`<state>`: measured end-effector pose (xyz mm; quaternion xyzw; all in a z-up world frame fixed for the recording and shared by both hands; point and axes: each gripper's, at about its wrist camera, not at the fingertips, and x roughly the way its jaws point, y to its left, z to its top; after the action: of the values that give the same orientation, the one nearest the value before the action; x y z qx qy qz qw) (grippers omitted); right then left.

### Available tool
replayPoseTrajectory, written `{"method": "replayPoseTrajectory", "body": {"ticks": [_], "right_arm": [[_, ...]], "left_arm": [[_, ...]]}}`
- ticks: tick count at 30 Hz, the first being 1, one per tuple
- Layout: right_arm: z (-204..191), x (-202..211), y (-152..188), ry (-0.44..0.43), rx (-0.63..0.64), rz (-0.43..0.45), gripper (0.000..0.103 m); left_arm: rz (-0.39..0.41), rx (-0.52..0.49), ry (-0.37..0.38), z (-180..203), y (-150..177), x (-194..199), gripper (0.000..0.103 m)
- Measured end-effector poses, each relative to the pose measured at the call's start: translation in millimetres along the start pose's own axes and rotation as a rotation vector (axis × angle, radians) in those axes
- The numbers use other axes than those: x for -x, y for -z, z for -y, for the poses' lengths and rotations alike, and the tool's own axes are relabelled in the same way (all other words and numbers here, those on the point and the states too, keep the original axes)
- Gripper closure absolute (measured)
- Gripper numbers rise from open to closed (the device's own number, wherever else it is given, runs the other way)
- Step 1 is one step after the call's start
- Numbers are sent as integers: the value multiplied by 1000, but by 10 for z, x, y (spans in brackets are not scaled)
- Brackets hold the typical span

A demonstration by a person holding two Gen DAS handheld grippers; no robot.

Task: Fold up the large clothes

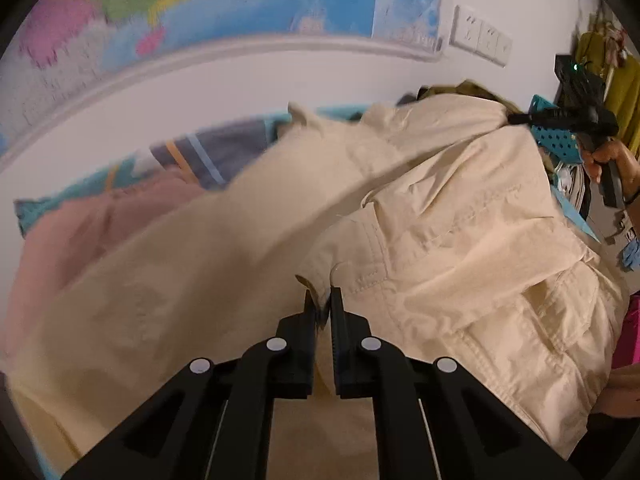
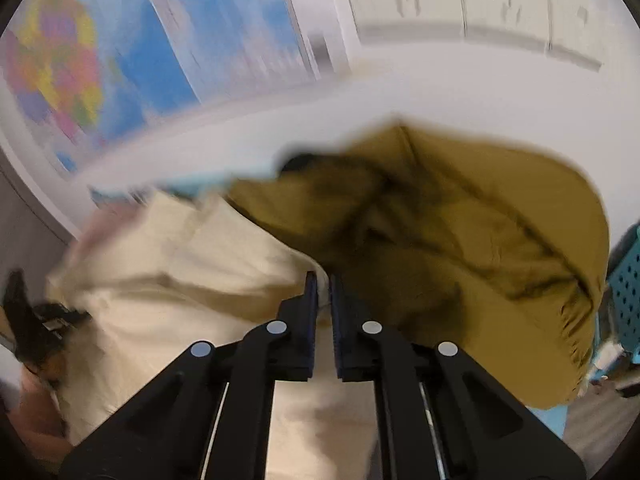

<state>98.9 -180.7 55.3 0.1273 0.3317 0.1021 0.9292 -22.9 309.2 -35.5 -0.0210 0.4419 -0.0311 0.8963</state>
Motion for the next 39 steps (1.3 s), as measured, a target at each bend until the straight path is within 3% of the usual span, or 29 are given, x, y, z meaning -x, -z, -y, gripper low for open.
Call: {"method": "replayPoseTrajectory", "body": {"ticks": [2,3,4,5,8,12,16,20,23,28,33,39], "right_arm": [[30,-85,51,29,-41,17,71],[44,-79,55,21,-79,34,67],[93,-13,71,17,-124,66,55],[79,45,88,16,-131,85,52],[-148,386,160,34,-68,188,52],[-716,673,398,-68,105,246,52],[-1431,563,593,-188,316,168,50],[-2113,114,747,-255,476,65,50],[-2410,-302,791,-308,478,-29,51],[-2458,-742,933,-290,458,-125,52],[-2395,-685,945,-300,414,-139,53],[-2534,-414,973,-374,435,-90,50]], "left_arm": [[-39,1,-15,-9,29,-115,87],[-46,10,-24,-31,36,-156,85],[-46,29,-11,-57,37,-155,85],[-42,44,4,-72,30,-148,83],[-34,50,8,-87,21,-113,75],[-22,31,-6,-2,57,-26,68],[4,41,4,45,91,88,62],[58,42,-21,49,143,318,54],[95,32,-70,38,213,525,49],[142,60,-156,-103,390,861,41],[171,155,-232,-336,668,1108,39],[177,250,-302,-595,1043,1343,35]]}}
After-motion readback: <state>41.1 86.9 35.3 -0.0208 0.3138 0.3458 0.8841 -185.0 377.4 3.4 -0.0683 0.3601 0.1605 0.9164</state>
